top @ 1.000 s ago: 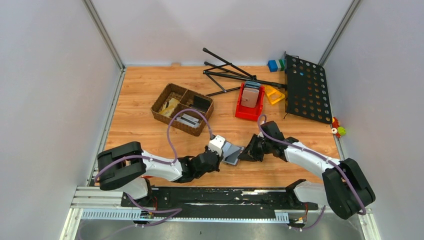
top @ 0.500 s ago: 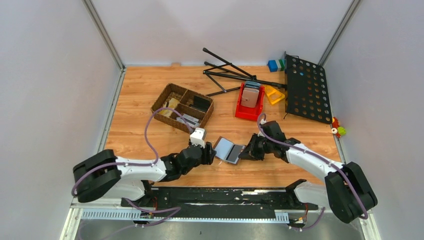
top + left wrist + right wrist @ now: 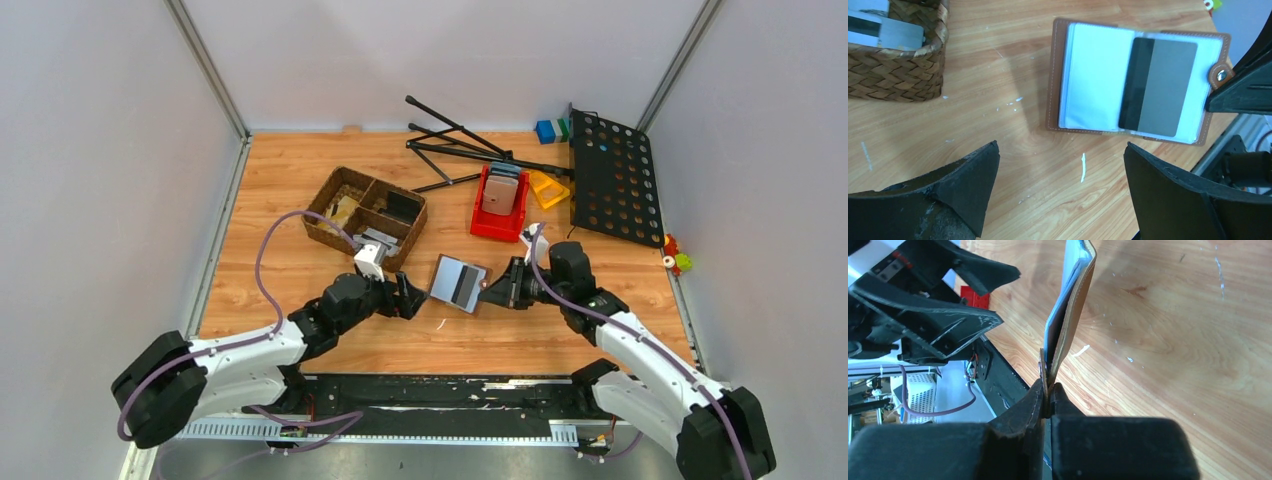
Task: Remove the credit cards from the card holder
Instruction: Remove the credit card from the card holder.
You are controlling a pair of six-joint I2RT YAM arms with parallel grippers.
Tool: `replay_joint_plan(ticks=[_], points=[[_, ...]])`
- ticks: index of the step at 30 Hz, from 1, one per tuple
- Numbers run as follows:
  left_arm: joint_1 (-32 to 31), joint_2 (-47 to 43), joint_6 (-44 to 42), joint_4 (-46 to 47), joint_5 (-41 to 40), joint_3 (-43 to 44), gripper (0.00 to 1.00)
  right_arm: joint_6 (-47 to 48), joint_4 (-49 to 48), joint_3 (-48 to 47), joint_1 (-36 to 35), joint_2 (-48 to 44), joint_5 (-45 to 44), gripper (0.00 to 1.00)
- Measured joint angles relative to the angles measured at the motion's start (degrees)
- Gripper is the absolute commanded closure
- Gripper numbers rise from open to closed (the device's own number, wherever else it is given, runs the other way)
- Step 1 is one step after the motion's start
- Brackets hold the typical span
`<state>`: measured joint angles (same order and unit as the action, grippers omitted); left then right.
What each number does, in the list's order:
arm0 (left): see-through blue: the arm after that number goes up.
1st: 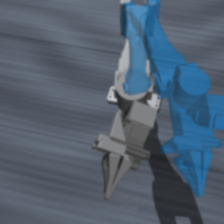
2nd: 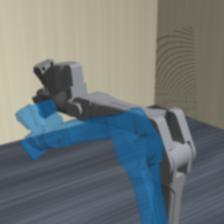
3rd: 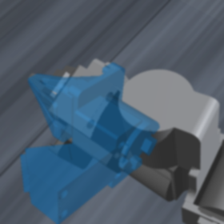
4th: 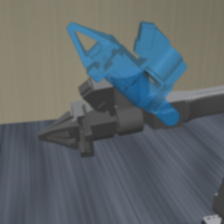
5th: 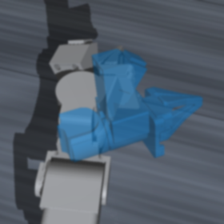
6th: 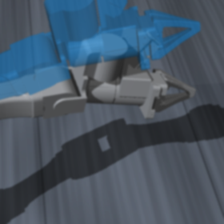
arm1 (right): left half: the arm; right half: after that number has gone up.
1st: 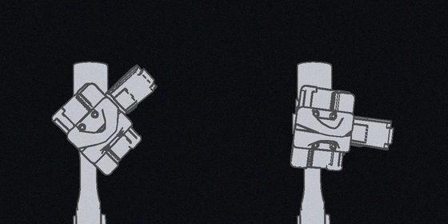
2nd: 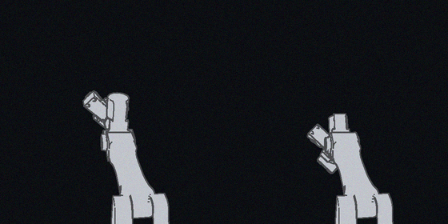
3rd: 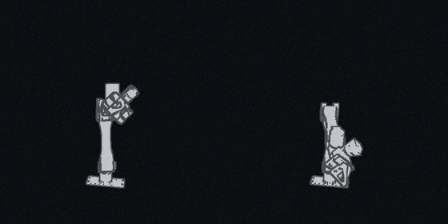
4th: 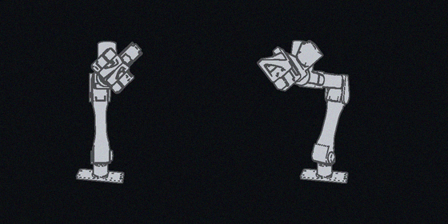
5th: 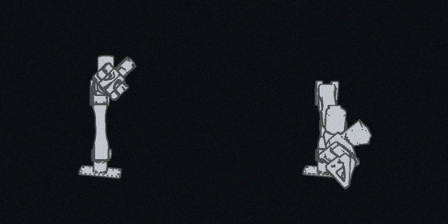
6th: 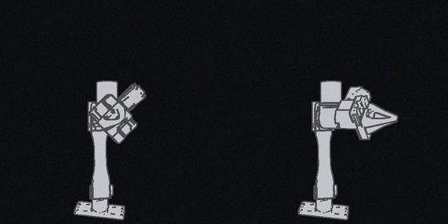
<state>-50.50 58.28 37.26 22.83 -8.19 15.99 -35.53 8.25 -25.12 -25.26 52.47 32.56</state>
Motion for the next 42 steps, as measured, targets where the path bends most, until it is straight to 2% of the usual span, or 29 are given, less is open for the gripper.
replay_joint_plan(ticks=[5,9,11,14,15,17,22,27,34,36,42], points=[[4.92,6.82,1.07,5.05,10.71,-0.02,0.0,1.38,-1.6,0.39,1.11,-0.63,2.14,1.0],[5.35,15.06,1.07,8.59,15.56,0.15,0.03,1.84,-3.28,1.92,2.16,3.8,4.52,1.0],[5.33,18.84,1.05,10.19,17.25,0.68,0.08,2.05,-3.74,2.71,2.91,6.82,6.01,1.0],[5.33,23.61,0.98,12.83,19.17,3.26,0.22,2.97,-3.87,3.04,3.87,10.82,7.69,1.0],[5.33,24.5,1.03,13.4,19.3,3.61,0.3,3.41,-3.85,3.02,4.13,11.89,7.96,0.99],[5.14,25.66,0.48,13.09,19.06,4.42,0.37,4.26,-3.76,2.97,4.46,13.79,8.33,0.97],[2.84,27.71,-2.03,7.87,15.8,8.66,0.38,5.22,-3.8,2.51,4.74,17.88,9.4,0.83],[2.45,31.3,-2.43,5.22,13.57,13.33,0.44,4.96,-4.22,2.49,4.83,18.86,9.57,0.69],[2.08,32.33,-2.21,3.23,11.13,15.06,0.49,1.6,-7.85,2.86,4.83,19.06,9.53,0.52],[1.79,32.33,-2.05,2.69,10.6,15.3,0.49,-0.2,-9.7,3.65,4.83,19.17,9.49,0.51],[0.55,32.33,-1.38,2.08,7.85,15.61,0.5,-4.37,-11.5,5.62,4.83,18.91,8.09,0.55]])
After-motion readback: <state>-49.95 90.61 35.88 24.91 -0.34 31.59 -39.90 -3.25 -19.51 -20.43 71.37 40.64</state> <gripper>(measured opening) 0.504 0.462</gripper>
